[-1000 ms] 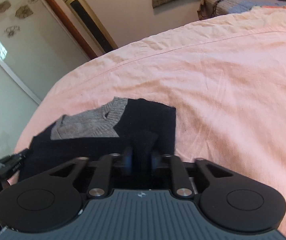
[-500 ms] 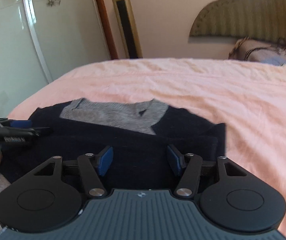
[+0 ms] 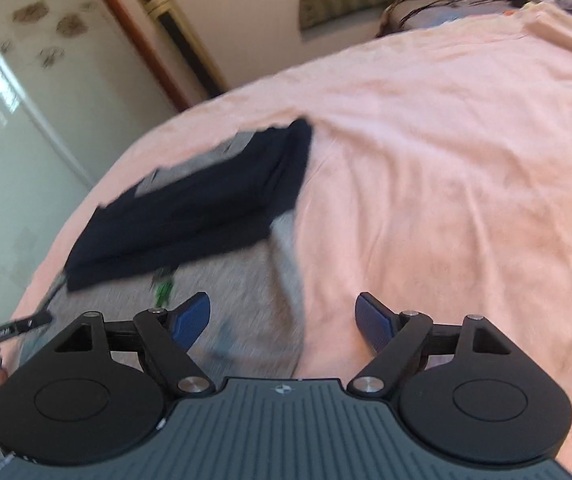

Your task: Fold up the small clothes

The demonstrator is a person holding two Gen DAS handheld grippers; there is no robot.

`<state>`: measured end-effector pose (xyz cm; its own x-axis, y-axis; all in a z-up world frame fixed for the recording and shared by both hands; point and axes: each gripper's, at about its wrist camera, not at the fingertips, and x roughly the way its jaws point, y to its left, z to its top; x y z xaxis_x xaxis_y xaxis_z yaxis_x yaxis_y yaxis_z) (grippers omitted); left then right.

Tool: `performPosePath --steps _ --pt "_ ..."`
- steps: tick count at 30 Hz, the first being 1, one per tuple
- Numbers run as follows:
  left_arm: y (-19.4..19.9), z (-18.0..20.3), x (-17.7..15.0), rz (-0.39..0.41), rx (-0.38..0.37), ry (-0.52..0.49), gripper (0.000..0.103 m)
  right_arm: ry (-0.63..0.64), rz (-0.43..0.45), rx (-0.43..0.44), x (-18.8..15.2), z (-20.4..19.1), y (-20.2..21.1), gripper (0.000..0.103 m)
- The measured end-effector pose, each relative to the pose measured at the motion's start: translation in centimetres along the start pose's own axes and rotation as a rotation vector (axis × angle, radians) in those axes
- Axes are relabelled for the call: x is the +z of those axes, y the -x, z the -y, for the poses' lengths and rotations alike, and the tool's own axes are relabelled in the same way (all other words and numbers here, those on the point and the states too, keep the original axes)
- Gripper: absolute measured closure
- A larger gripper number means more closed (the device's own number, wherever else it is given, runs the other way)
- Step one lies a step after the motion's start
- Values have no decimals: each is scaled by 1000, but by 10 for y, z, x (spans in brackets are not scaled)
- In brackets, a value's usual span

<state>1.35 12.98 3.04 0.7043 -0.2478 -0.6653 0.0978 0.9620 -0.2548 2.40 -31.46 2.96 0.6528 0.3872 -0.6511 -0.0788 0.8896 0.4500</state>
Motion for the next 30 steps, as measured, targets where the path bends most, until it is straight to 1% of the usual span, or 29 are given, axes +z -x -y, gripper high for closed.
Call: performPosePath --steps 1,2,3,4,6,7,8,9,11,12,13,14,15,16,17,18,19,20,21,22,23,24,25,26,27,28,29,30 --pt "-3 4 2 -25 -9 -8 82 -9 -33 45 0 -3 -4 66" --pt "-6 8 4 -35 50 -38 93 -9 -62 53 0 -7 -11 98" --pt "-6 8 4 -34 76 -71 94 22 -67 28 0 -12 -15 97" --pt "-6 6 5 -38 78 -84 95 57 -62 12 0 -16 -16 97" --pt "0 0 9 -24 138 -103 96 42 -41 -28 4 -9 -9 97" --pt "4 -5 10 -2 174 -114 100 29 -25 -48 5 -1 -2 97" --pt "2 -11 9 -4 214 -127 99 3 -17 -58 6 11 4 97" --pt "-1 -19 6 -17 195 -112 99 -19 -25 -65 4 22 7 98" --pt "8 -27 3 -12 167 -43 98 -56 -28 -17 -4 32 11 98" --pt "15 -29 2 -18 139 7 97 -87 -31 -9 -6 33 15 95" --pt "26 -31 -1 -20 75 58 92 -131 -31 9 -8 34 19 87" --pt "34 -34 -6 -23 0 94 86 -172 -33 38 -12 35 26 67" --pt "41 -36 -11 -26 -49 123 65 -195 -25 92 -17 35 34 38" --pt "45 -37 -18 -29 -68 156 36 -205 -22 132 -23 33 41 25" --pt "47 -39 -24 -30 -73 184 26 -205 -26 155 -31 30 47 13" --pt "47 -40 -29 -28 -82 209 24 -198 -50 172 -38 24 49 16" --pt "45 -42 -34 -33 -97 231 25 -185 -79 182 -44 18 48 17" --pt "46 -40 -38 -13 -93 227 26 -166 -77 189 -50 13 50 17" --pt "45 -38 -39 -13 -85 222 46 -156 -89 201 -54 7 49 20" --pt "42 -38 -39 -31 -86 235 84 -149 -104 214 -57 2 48 26" --pt "36 -42 -37 -69 -100 266 97 -141 -121 217 -59 -2 45 48" --pt "32 -46 -35 -100 -116 298 96 -127 -149 203 -62 -6 42 87" --pt "34 -48 -35 -98 -112 303 97 -99 -167 178 -64 -8 38 91" --pt "39 -48 -33 -85 -96 286 97 -73 -150 178 -67 -9 41 92" --pt "47 -48 -30 -64 -82 260 98 -79 -145 171 -66 -7 42 93" --pt "56 -49 -27 -41 -70 241 101 -86 -133 164 -65 -3 48 93" --pt "63 -51 -25 -24 -47 221 101 -92 -118 159 -63 2 55 94" --pt "65 -54 -24 -26 -21 200 101 -100 -103 137 -62 9 61 96"
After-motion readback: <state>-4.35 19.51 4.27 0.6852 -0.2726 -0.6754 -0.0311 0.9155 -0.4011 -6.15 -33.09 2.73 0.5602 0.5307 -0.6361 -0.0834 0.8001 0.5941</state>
